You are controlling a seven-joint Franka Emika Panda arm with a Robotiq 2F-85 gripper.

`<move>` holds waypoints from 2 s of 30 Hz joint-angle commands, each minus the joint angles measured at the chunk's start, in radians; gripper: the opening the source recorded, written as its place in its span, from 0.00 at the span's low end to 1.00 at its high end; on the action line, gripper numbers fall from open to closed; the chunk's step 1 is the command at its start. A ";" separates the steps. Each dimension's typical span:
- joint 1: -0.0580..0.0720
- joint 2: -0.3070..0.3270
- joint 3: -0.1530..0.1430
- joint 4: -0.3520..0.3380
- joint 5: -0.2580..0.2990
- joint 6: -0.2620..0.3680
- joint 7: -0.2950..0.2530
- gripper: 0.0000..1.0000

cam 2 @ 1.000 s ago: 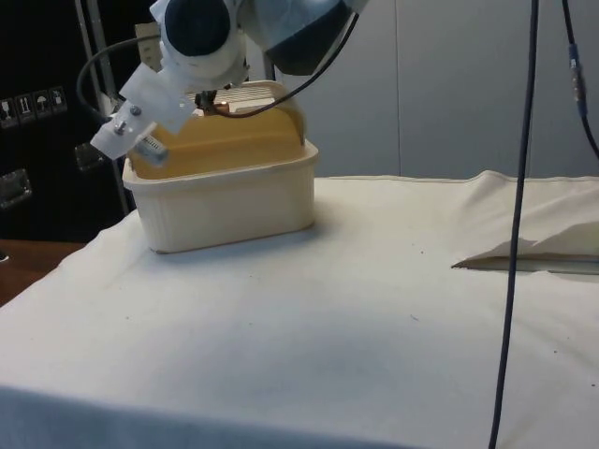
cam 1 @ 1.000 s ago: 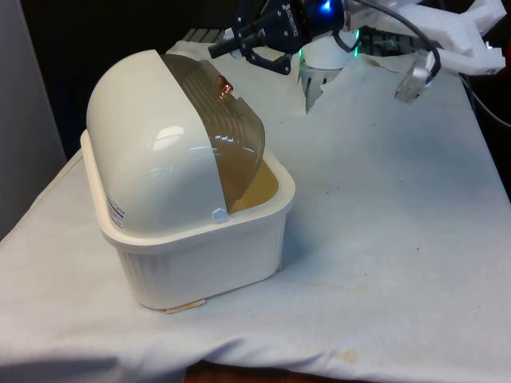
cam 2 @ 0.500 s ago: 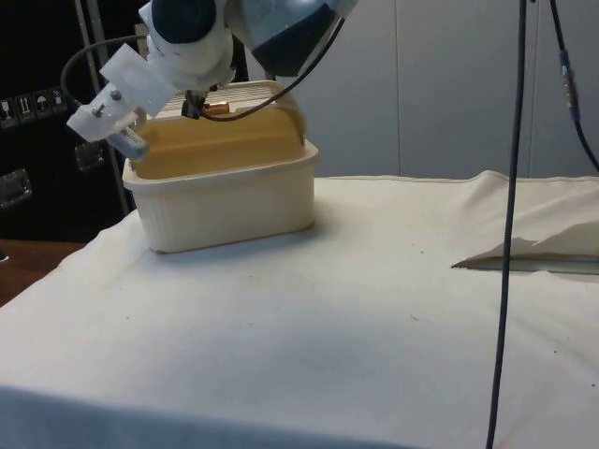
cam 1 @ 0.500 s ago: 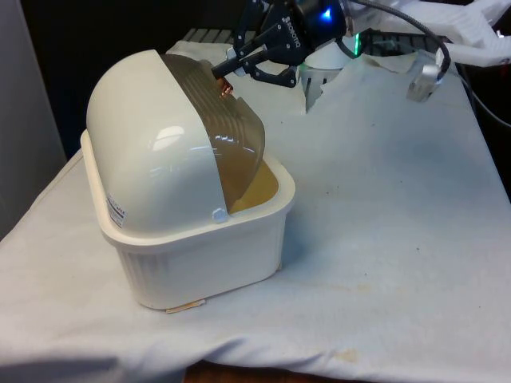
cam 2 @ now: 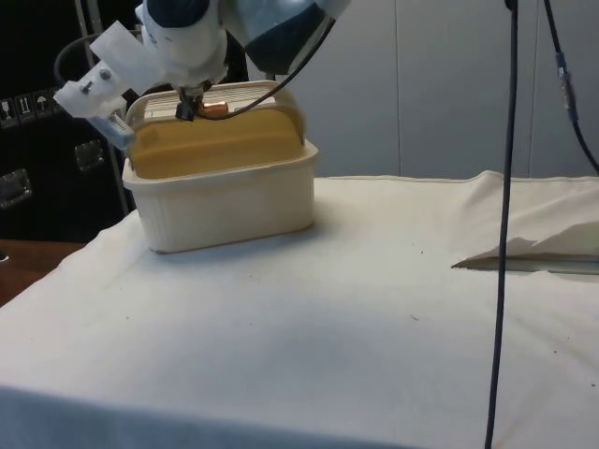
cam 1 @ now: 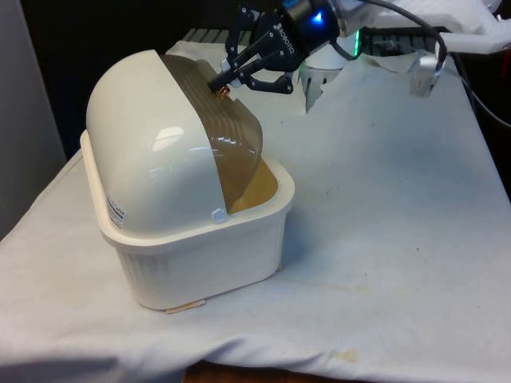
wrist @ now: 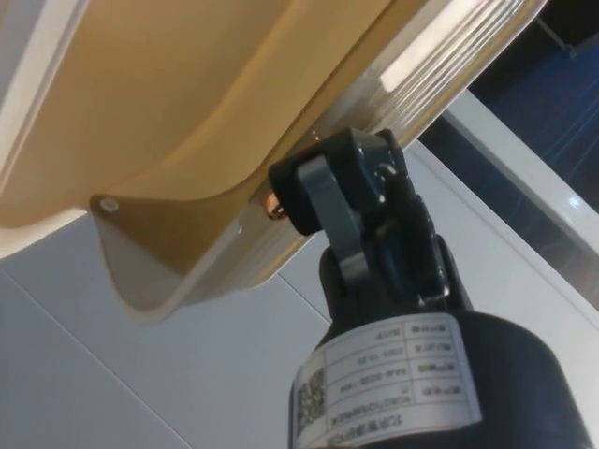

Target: Open the lid, then close it.

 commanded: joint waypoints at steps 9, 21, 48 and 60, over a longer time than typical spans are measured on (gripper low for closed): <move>-0.011 0.036 -0.017 0.040 -0.013 0.026 -0.019 0.00; -0.008 0.020 -0.050 0.046 -0.056 0.017 -0.033 0.00; -0.018 -0.042 -0.106 0.038 -0.042 0.058 -0.045 0.00; -0.013 -0.059 -0.158 0.036 -0.017 0.104 -0.045 0.00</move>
